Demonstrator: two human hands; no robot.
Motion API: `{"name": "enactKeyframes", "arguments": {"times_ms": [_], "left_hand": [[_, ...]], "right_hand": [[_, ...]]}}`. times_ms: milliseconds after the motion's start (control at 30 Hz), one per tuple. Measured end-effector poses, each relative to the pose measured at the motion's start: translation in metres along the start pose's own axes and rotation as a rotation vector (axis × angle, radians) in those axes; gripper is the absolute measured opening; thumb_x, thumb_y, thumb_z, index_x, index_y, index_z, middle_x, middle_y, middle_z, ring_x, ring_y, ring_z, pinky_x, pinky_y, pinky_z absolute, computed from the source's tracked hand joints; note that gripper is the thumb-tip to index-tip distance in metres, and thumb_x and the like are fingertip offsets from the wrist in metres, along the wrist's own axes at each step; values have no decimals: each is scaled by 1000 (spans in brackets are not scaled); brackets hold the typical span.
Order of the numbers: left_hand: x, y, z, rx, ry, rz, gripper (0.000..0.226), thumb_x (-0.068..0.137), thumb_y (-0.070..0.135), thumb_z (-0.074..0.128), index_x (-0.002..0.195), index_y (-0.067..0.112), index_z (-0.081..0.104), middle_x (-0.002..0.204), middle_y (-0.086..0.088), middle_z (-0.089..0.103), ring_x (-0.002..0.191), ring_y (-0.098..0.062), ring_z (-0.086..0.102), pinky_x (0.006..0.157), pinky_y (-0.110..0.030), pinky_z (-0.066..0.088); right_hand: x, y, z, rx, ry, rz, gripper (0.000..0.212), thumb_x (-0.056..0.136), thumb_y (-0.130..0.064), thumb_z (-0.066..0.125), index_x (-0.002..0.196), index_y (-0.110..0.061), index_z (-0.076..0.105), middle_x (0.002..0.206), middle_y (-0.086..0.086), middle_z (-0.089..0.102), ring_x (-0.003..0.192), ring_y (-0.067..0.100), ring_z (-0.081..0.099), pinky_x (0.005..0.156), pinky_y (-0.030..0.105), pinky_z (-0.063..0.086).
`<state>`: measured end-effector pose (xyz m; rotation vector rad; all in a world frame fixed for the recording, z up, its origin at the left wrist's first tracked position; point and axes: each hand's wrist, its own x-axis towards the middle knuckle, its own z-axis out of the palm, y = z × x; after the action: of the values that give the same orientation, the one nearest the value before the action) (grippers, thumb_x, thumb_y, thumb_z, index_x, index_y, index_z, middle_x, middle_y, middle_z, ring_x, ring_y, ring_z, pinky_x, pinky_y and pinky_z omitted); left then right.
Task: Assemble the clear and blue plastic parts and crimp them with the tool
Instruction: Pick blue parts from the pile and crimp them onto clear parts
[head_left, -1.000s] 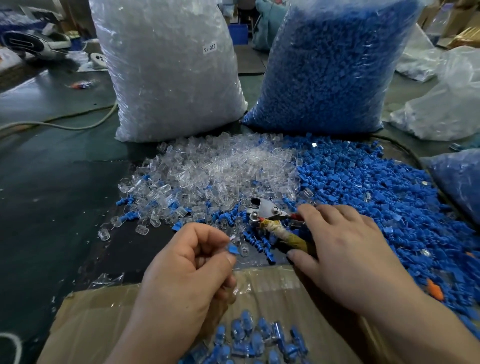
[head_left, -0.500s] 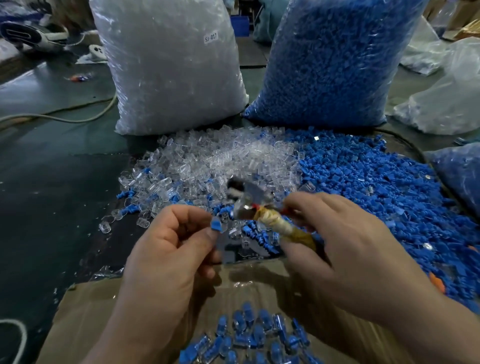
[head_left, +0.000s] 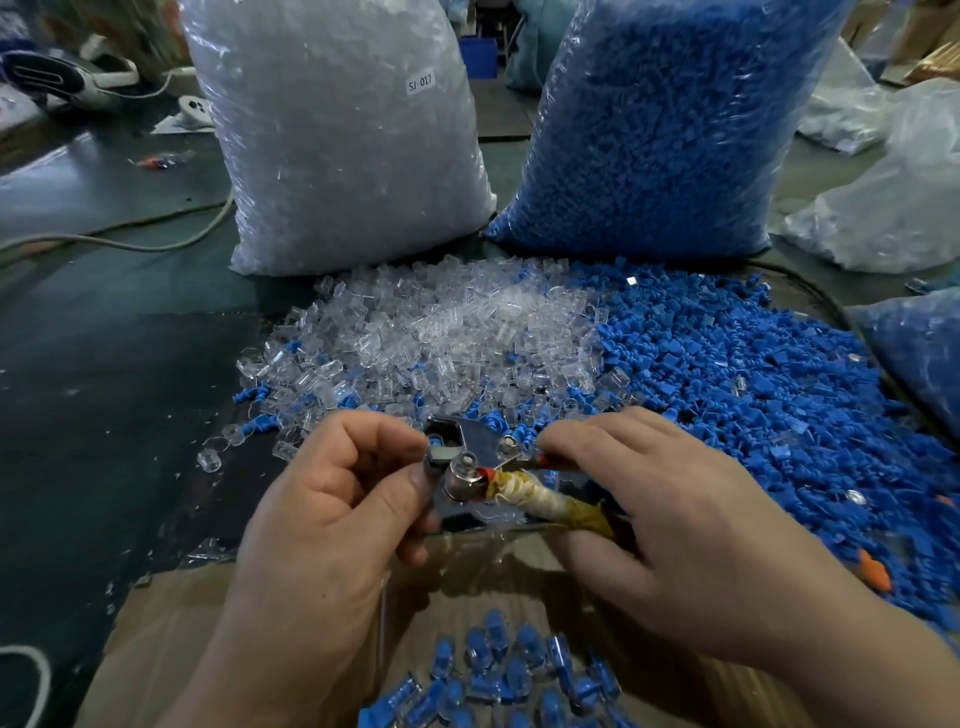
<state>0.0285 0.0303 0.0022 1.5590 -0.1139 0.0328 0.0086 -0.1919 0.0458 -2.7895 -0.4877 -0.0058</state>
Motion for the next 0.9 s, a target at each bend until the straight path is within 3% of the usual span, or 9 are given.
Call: {"name": "enactKeyframes", "arguments": {"times_ms": [100,200,367,467,533,667,900], "left_hand": [[-1,0,3,-33,9,-5,19,79,13,72,87,30,71,75,-4,69,60,-14,65,47,-23,50],[-1,2,4,-49,20,-13,14,75,20,69,84,31,71,74,-4,70,59,-15,64,46,-24,50],[-4,11,6,-46,53,16,17,76,15,67,81,31,71,74,-5,70,57,-14,64,46,-23,50],[-3,13,7,21,98,2,35,86,-2,65,80,31,70,72,-4,69,55,-11,64,45,-21,50],[-2,13,6,66,120,-44,37,89,-4,64,80,31,70,67,-2,67,53,-10,62,45,-20,50],[-4,13,9,113,33,-200,35,91,2,65,78,34,69,57,-7,65,44,-10,57,41,-16,45],[-7,10,18,282,8,-158,31,87,15,71,85,45,66,62,-1,70,46,-5,62,46,-12,48]], "right_hand": [[1,-1,1,-39,-11,-14,55,77,-62,30,129,-45,39,103,-21,50,97,5,43,86,25,42],[3,-2,-1,-56,15,1,59,75,-64,30,126,-42,48,96,-18,55,91,6,48,81,25,44],[4,-4,-1,-25,24,15,53,73,-63,32,117,-42,52,93,-20,56,89,2,48,79,21,43],[-1,1,-1,-14,72,69,46,74,-61,41,115,-42,53,94,-25,55,90,2,48,79,17,41],[1,9,2,-98,106,115,52,74,-65,39,117,-40,52,98,-22,55,92,6,47,81,25,45],[10,20,7,-215,61,234,63,74,-73,35,127,-41,44,112,-18,51,103,11,40,91,32,37],[15,19,11,-239,80,232,65,77,-77,37,130,-41,43,125,-15,48,118,14,34,106,37,23]]}}
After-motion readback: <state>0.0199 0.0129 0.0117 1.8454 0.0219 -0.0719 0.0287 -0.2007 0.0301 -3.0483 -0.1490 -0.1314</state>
